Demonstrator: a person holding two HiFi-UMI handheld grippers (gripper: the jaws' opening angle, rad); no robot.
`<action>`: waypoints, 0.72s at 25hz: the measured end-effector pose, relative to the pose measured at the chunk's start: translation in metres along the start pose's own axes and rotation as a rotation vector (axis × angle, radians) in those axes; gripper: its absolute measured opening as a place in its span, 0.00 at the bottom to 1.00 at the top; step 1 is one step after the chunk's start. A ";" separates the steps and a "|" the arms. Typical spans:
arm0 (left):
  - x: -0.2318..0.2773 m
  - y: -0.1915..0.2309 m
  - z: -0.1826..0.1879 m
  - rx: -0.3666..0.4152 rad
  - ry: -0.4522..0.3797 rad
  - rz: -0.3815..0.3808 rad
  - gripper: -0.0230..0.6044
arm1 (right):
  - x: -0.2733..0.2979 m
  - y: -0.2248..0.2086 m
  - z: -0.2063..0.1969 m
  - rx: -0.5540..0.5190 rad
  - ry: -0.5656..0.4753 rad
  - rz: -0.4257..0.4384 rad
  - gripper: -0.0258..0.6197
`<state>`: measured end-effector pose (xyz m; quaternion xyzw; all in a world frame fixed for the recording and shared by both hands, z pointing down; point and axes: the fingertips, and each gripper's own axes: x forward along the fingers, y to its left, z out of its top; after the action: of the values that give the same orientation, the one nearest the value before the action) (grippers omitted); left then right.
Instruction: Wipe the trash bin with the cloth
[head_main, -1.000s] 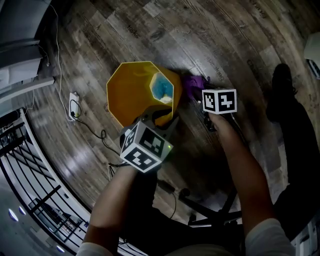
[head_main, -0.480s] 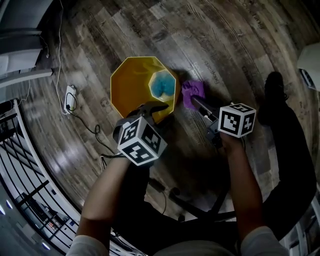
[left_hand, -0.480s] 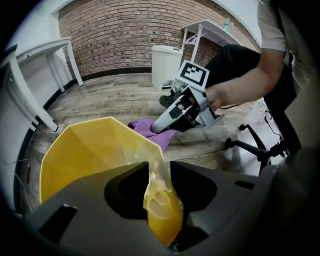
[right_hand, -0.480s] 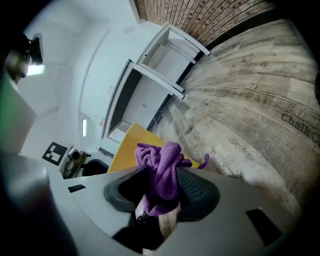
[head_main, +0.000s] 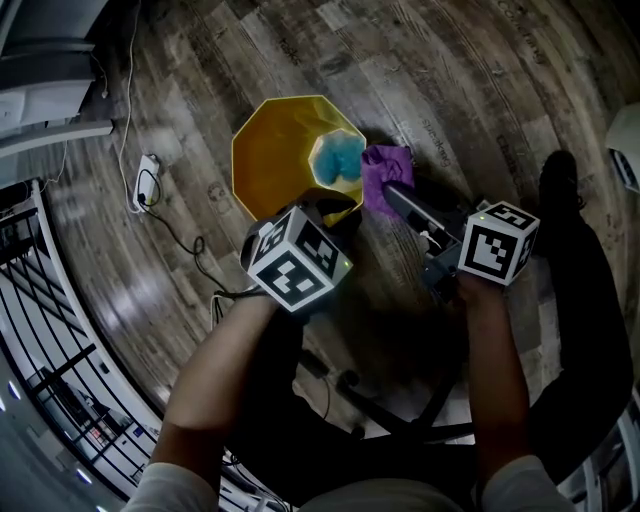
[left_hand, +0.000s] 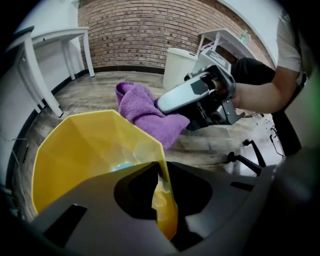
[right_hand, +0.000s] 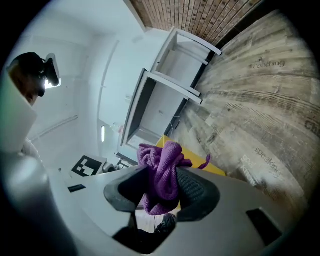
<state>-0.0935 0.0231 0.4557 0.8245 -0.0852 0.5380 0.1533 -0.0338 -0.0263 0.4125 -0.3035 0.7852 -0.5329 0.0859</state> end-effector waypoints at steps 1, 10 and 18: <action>0.001 0.001 0.001 -0.014 -0.002 0.001 0.11 | 0.000 0.003 0.004 -0.011 -0.005 0.006 0.30; 0.000 0.001 0.004 -0.021 -0.014 0.005 0.11 | 0.009 -0.005 0.001 0.009 -0.023 0.025 0.30; 0.000 0.000 0.006 -0.041 -0.030 -0.004 0.11 | 0.010 -0.013 0.000 0.090 -0.056 0.072 0.30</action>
<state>-0.0879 0.0210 0.4534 0.8293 -0.0967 0.5234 0.1699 -0.0365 -0.0353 0.4257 -0.2859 0.7680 -0.5556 0.1406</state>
